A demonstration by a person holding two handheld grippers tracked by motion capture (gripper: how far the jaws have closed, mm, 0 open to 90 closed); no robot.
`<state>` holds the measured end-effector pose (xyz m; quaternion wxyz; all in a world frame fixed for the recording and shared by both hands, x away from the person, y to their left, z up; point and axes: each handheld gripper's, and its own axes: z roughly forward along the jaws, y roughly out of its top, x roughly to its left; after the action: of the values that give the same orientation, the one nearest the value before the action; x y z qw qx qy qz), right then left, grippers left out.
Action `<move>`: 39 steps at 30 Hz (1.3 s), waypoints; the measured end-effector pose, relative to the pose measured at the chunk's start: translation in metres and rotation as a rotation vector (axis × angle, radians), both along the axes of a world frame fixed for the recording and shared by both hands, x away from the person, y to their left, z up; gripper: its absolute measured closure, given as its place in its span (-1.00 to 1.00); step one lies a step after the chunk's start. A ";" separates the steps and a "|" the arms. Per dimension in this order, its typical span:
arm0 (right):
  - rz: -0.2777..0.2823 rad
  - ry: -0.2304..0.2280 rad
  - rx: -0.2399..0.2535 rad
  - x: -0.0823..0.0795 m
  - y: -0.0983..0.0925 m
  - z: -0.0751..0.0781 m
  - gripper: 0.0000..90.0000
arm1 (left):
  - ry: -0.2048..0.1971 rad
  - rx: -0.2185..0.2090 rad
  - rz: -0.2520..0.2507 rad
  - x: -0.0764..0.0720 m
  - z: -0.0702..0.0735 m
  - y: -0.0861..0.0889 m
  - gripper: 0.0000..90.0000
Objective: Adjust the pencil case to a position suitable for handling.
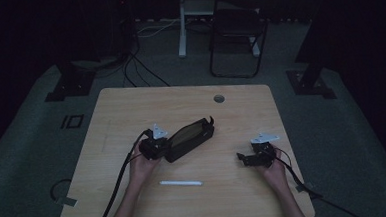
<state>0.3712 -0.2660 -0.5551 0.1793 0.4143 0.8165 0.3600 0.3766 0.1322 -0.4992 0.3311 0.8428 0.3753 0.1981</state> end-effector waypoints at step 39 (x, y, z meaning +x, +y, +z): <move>0.002 0.000 0.000 0.000 0.000 0.000 -0.61 | -0.064 -0.022 -0.132 -0.033 0.015 0.008 0.12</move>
<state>0.3711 -0.2659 -0.5551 0.1791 0.4135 0.8168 0.3603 0.3440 0.1403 -0.4844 0.3643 0.8554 0.3101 0.1984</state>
